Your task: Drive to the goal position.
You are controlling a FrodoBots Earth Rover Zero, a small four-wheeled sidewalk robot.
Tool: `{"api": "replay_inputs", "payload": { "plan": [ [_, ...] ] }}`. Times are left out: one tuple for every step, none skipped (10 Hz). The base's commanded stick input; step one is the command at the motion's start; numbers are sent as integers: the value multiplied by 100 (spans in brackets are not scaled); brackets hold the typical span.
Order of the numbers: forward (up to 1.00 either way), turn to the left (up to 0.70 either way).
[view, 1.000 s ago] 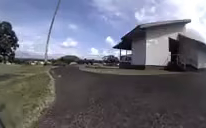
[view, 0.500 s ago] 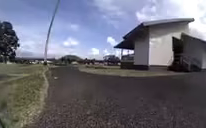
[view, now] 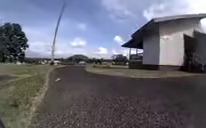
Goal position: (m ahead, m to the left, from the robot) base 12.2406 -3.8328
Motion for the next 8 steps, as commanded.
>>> {"api": "replay_inputs", "payload": {
  "plan": [
    [85,31],
    [85,29],
    [85,17],
    [85,4],
    [85,0],
    [85,0],
    [85,0],
    [85,0]
  ]
}}
